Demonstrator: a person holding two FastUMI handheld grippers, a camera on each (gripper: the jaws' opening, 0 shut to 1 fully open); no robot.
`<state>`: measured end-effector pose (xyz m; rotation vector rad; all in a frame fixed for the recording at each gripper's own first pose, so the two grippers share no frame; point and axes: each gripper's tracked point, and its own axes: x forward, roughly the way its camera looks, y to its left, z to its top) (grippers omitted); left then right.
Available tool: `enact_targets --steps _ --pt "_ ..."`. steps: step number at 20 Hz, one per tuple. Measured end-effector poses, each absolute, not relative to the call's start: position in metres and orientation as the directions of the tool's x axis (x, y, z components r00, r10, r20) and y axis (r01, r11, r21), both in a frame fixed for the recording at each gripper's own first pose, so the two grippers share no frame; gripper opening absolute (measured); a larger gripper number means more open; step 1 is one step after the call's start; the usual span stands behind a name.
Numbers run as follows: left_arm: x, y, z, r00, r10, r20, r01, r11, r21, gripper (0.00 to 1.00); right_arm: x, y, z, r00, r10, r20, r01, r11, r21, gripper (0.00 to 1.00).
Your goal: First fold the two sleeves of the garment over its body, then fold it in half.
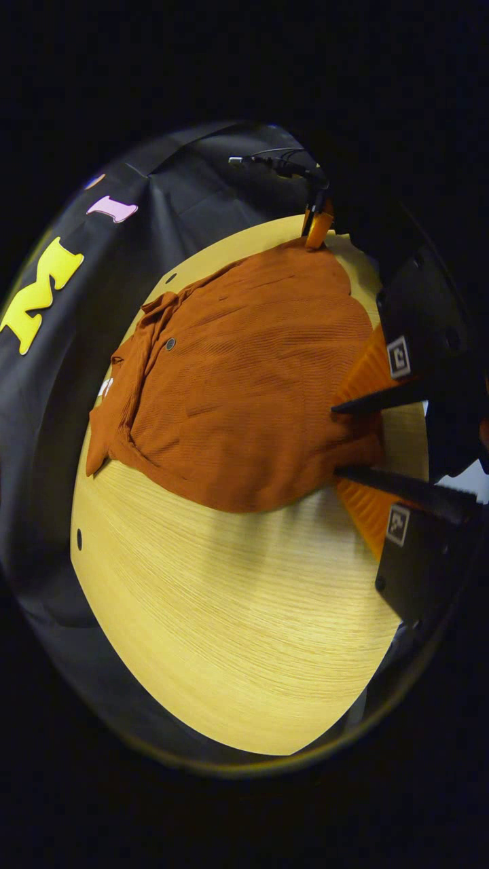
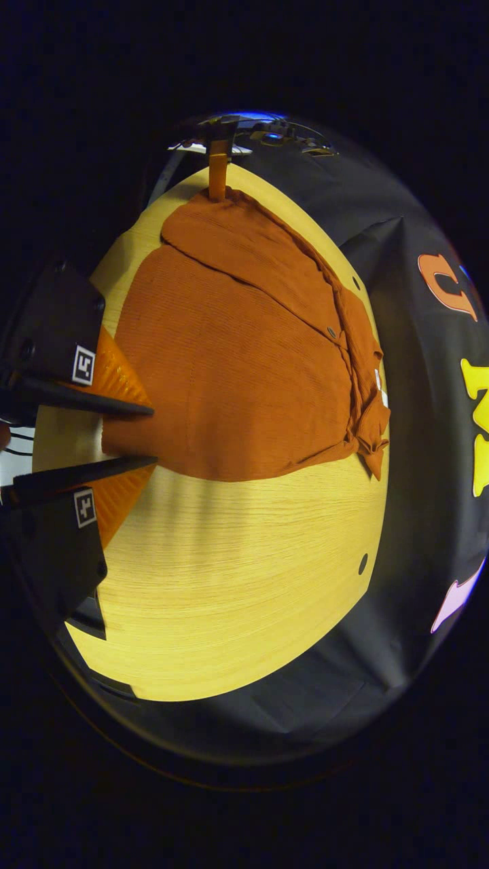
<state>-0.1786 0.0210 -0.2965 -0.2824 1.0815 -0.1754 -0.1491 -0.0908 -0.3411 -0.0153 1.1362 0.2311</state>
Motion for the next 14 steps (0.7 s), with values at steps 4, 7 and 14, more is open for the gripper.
enact_targets --steps 4,7,14 --pt "-0.173 0.017 -0.296 0.441 -0.283 -0.852 0.032 0.953 -0.3 0.11 -0.141 -0.085 -0.34 0.383 0.216 -0.898 -0.151 0.974 0.169 0.08" --pt "-0.164 0.008 -0.284 0.446 -0.311 -0.839 0.077 0.948 -0.31 0.04 -0.133 -0.085 -0.336 0.375 0.219 -0.901 -0.113 0.975 0.189 0.04" --pt "-0.094 -0.007 -0.216 0.565 -0.355 -0.745 0.261 0.933 -0.246 0.03 -0.048 -0.091 -0.26 0.539 0.266 -0.799 -0.02 0.953 0.304 0.01"
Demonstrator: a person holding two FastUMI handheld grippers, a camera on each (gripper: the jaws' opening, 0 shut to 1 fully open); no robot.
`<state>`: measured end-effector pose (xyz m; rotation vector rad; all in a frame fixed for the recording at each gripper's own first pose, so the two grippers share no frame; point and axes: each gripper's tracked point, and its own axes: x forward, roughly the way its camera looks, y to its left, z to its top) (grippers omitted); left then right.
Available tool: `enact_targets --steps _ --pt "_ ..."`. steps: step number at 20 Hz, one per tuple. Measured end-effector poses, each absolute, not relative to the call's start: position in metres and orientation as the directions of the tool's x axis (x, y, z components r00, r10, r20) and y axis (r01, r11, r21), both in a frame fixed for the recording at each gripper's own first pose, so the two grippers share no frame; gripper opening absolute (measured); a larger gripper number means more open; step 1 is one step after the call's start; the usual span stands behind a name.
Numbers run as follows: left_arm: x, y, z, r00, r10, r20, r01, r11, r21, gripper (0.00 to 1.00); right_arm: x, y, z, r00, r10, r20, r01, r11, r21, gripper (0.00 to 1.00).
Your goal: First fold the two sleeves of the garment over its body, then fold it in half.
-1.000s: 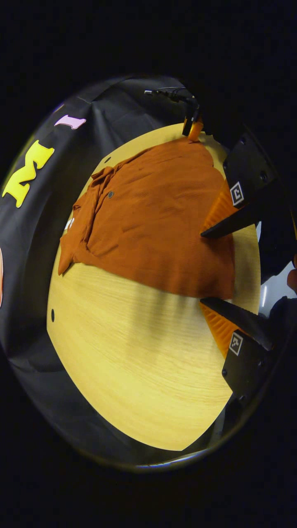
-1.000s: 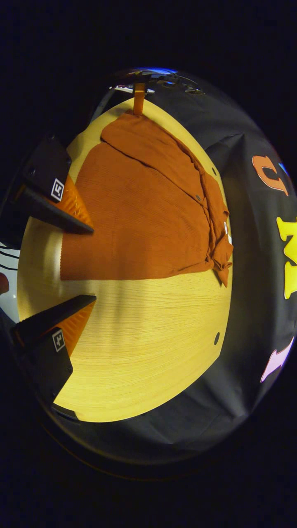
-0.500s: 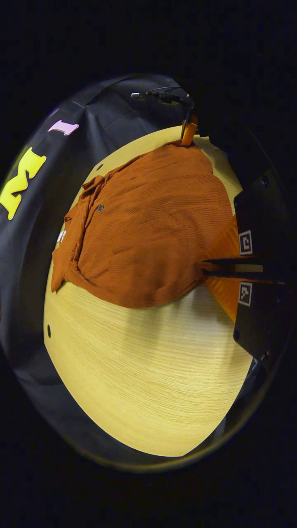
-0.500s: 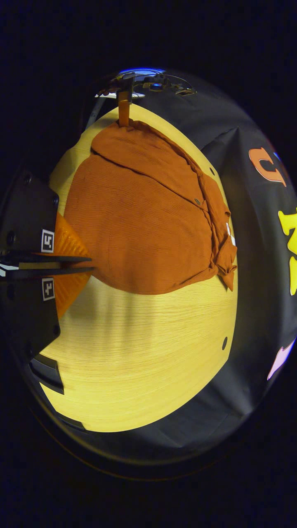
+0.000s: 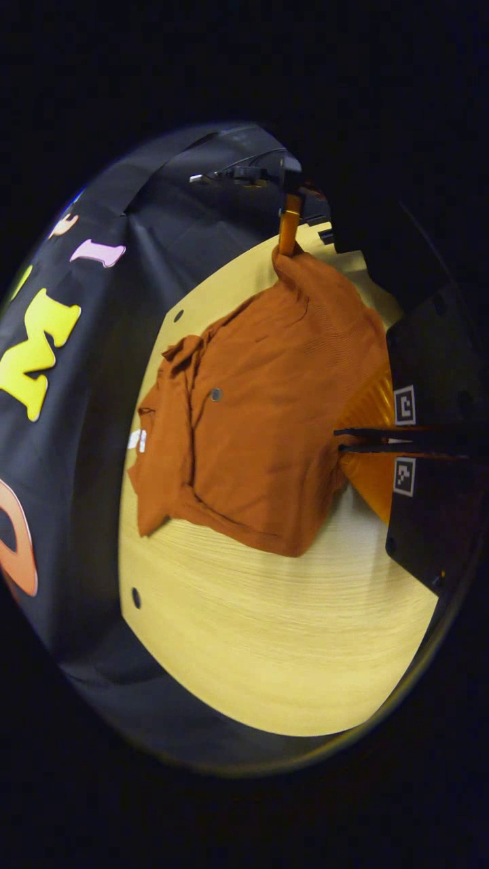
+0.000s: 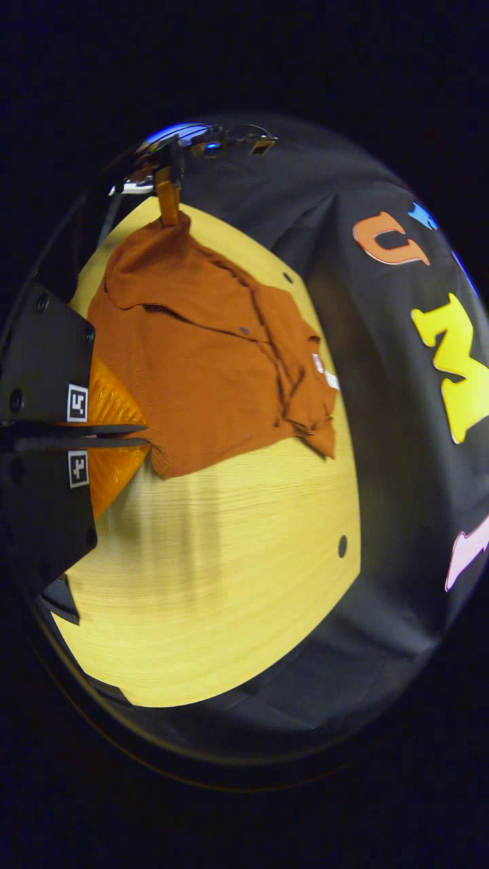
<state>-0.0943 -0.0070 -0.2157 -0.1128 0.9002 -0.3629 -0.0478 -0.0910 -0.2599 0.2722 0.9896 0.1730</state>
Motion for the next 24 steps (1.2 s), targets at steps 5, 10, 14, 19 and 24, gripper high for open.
enact_targets --steps 5,10,14,19,24 --pt "-0.027 -0.015 -0.159 0.654 -0.38 -0.655 0.332 0.921 -0.203 0.03 0.032 -0.083 -0.199 0.654 0.276 -0.704 -0.054 0.946 0.321 0.01" --pt "0.065 -0.005 -0.109 0.751 -0.393 -0.53 0.344 0.919 -0.194 0.03 0.123 -0.052 -0.149 0.731 0.317 -0.604 -0.166 0.942 0.293 0.0" --pt "0.154 0.005 -0.075 0.801 -0.385 -0.459 0.344 0.923 -0.174 0.03 0.219 -0.025 -0.118 0.778 0.345 -0.526 -0.237 0.935 0.262 0.0" --pt "0.256 0.004 -0.072 0.837 -0.364 -0.408 0.318 0.931 -0.178 0.03 0.324 0.001 -0.14 0.802 0.338 -0.492 -0.243 0.938 0.247 0.0" --pt "0.321 0.018 -0.139 0.864 -0.241 -0.443 0.2 0.97 -0.137 0.03 0.371 0.008 -0.228 0.776 0.311 -0.549 -0.246 0.95 0.19 0.0"
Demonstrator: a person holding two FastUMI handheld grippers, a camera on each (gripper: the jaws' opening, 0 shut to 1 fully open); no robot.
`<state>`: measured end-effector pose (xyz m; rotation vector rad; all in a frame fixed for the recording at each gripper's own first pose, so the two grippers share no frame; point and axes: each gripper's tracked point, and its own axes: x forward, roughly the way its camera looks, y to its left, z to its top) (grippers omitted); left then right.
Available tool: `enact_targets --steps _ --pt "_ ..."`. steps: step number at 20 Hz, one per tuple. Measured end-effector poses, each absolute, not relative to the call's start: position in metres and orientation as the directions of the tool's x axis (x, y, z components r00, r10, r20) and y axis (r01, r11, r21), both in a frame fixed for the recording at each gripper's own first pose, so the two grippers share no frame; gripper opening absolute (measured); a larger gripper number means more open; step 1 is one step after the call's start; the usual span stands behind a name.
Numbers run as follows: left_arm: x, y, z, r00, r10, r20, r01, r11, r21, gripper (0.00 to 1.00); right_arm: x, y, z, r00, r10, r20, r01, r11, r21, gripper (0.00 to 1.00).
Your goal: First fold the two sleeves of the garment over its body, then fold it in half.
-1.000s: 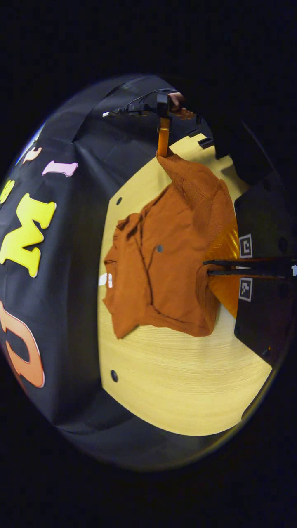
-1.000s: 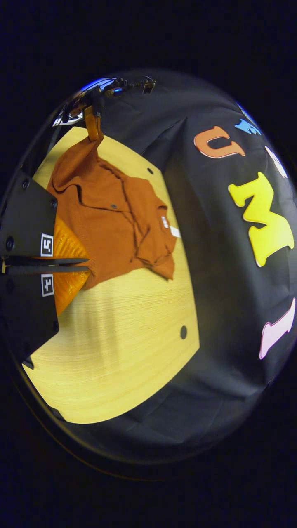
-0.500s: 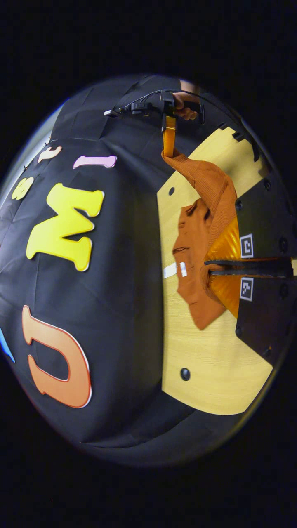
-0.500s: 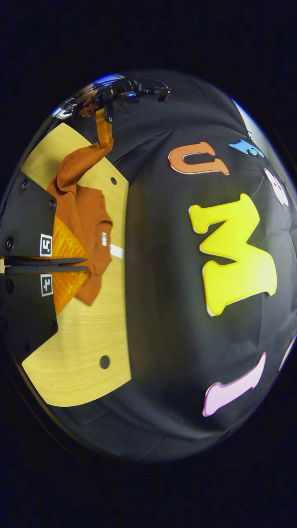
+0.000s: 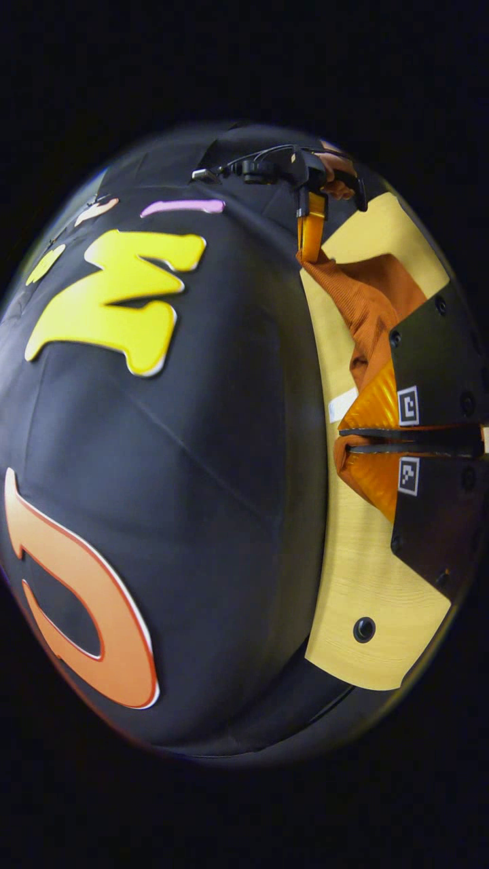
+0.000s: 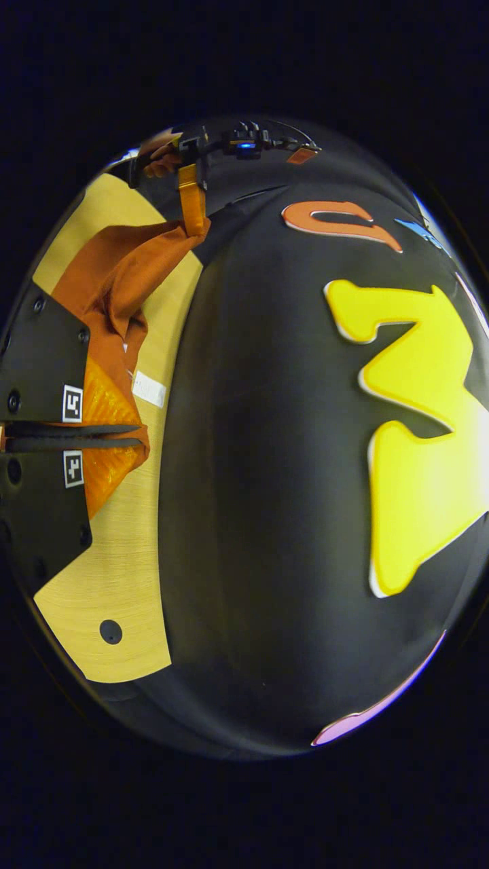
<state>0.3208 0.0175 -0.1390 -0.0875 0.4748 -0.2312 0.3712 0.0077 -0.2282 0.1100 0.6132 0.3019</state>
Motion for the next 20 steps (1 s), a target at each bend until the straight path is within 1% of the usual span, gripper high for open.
enact_targets --steps 2,3,5,7,8,9,10,11,13,14,15,16,18,20 --pt "0.341 0.038 -0.174 0.871 -0.143 -0.47 0.115 0.989 -0.089 0.03 0.391 -0.005 -0.261 0.785 0.267 -0.559 -0.21 0.964 0.165 0.0" --pt "0.347 0.045 -0.189 0.868 -0.118 -0.482 0.093 0.993 -0.076 0.03 0.397 -0.013 -0.273 0.79 0.241 -0.563 -0.192 0.971 0.146 0.0" --pt "0.355 0.048 -0.218 0.848 -0.093 -0.522 0.089 0.995 -0.033 0.04 0.413 -0.017 -0.297 0.796 0.195 -0.573 -0.163 0.981 0.106 0.0" --pt "0.364 0.057 -0.232 0.842 -0.039 -0.538 0.084 0.995 0.059 0.08 0.419 -0.021 -0.32 0.793 0.156 -0.59 -0.133 0.988 0.081 0.06" --pt "0.366 0.056 -0.23 0.848 -0.038 -0.528 0.082 0.995 0.061 0.11 0.419 -0.023 -0.33 0.789 0.136 -0.599 -0.117 0.991 0.071 0.12" --pt "0.368 0.049 -0.231 0.852 -0.043 -0.523 0.082 0.995 0.052 0.16 0.419 -0.022 -0.332 0.79 0.12 -0.601 -0.109 0.992 0.056 0.14" --pt "0.366 0.042 -0.234 0.854 -0.05 -0.518 0.085 0.995 0.045 0.14 0.419 -0.028 -0.333 0.799 0.114 -0.591 -0.106 0.993 0.048 0.2" --pt "0.365 0.041 -0.23 0.854 -0.052 -0.517 0.088 0.995 0.044 0.39 0.423 -0.031 -0.33 0.81 0.105 -0.577 -0.096 0.994 0.045 0.28" --pt "0.366 0.041 -0.213 0.864 -0.044 -0.502 0.082 0.995 0.053 0.91 0.427 -0.034 -0.313 0.835 0.087 -0.544 -0.083 0.996 0.033 0.51" --pt "0.365 0.042 -0.204 0.874 -0.035 -0.484 0.071 0.996 0.056 0.9 0.425 -0.033 -0.306 0.842 0.089 -0.533 -0.088 0.996 0.027 0.62" --pt "0.363 0.042 -0.194 0.882 -0.033 -0.469 0.063 0.997 0.05 0.93 0.421 -0.034 -0.301 0.838 0.09 -0.538 -0.093 0.995 0.022 0.63" --pt "0.36 0.042 -0.185 0.89 -0.025 -0.455 0.049 0.998 0.041 0.93 0.414 -0.034 -0.295 0.831 0.095 -0.548 -0.106 0.994 0.01 0.63" --pt "0.355 0.04 -0.16 0.909 -0.019 -0.417 0.029 0.999 0.019 0.93 0.408 -0.026 -0.277 0.844 0.104 -0.526 -0.124 0.992 -0.003 0.72" --pt "0.346 0.036 -0.132 0.924 -0.02 -0.383 0.025 1.0 0.008 0.94 0.398 -0.015 -0.25 0.86 0.116 -0.497 -0.135 0.991 -0.002 0.7"
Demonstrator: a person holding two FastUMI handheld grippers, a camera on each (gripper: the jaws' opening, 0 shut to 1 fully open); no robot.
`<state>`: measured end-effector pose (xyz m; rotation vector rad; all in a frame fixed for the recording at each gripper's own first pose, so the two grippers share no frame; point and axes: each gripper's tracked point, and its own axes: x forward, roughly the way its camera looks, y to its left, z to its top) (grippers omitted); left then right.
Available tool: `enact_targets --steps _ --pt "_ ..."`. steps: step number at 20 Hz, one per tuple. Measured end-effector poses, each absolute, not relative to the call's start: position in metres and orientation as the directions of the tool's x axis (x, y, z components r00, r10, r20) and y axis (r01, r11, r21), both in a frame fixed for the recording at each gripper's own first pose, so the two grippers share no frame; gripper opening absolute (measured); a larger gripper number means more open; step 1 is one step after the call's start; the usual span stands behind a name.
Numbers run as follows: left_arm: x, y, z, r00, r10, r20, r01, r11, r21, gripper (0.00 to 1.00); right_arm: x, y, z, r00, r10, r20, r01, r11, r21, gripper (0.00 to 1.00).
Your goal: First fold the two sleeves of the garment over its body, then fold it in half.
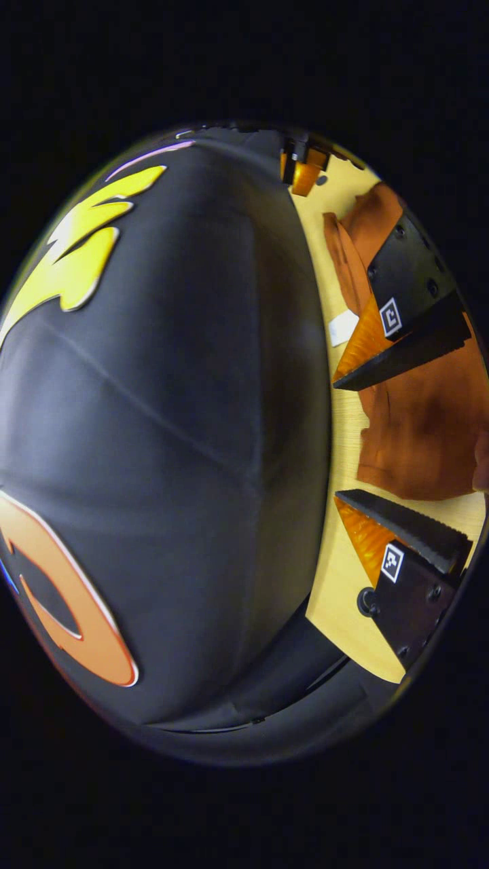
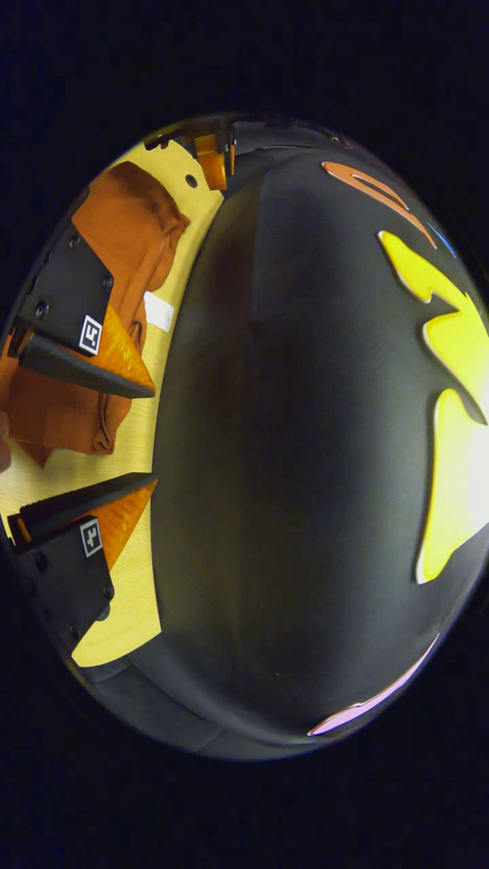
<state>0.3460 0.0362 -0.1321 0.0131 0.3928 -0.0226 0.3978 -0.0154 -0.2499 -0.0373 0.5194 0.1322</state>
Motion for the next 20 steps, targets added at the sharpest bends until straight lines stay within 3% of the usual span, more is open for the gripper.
enact_targets --steps 1,2,5,8,15,20 --pt "0.34 0.039 -0.119 0.927 -0.012 -0.376 0.02 1.0 0.017 0.96 0.392 -0.01 -0.232 0.871 0.123 -0.476 -0.14 0.99 0.0 0.72" --pt "0.335 0.038 -0.105 0.932 -0.007 -0.362 0.013 1.0 0.014 0.97 0.385 -0.005 -0.21 0.886 0.126 -0.446 -0.142 0.99 -0.002 0.82" --pt "0.314 0.032 -0.049 0.961 -0.002 -0.278 -0.012 0.999 -0.048 0.97 0.366 0.004 -0.154 0.922 0.144 -0.359 -0.155 0.988 -0.003 0.83" --pt "0.281 0.028 0.014 0.982 0.019 -0.189 -0.03 0.998 -0.056 0.97 0.34 0.017 -0.106 0.944 0.166 -0.285 -0.176 0.984 -0.011 0.9" --pt "0.184 0.006 0.114 1.0 0.021 -0.018 -0.021 0.999 0.028 0.97 0.262 0.029 -0.003 0.98 0.179 -0.087 -0.181 0.983 -0.013 0.92" --pt "0.102 -0.027 0.136 0.998 0.005 0.063 -0.008 0.999 0.049 0.96 0.191 0.02 0.028 0.991 0.131 -0.008 -0.131 0.991 -0.005 0.92"
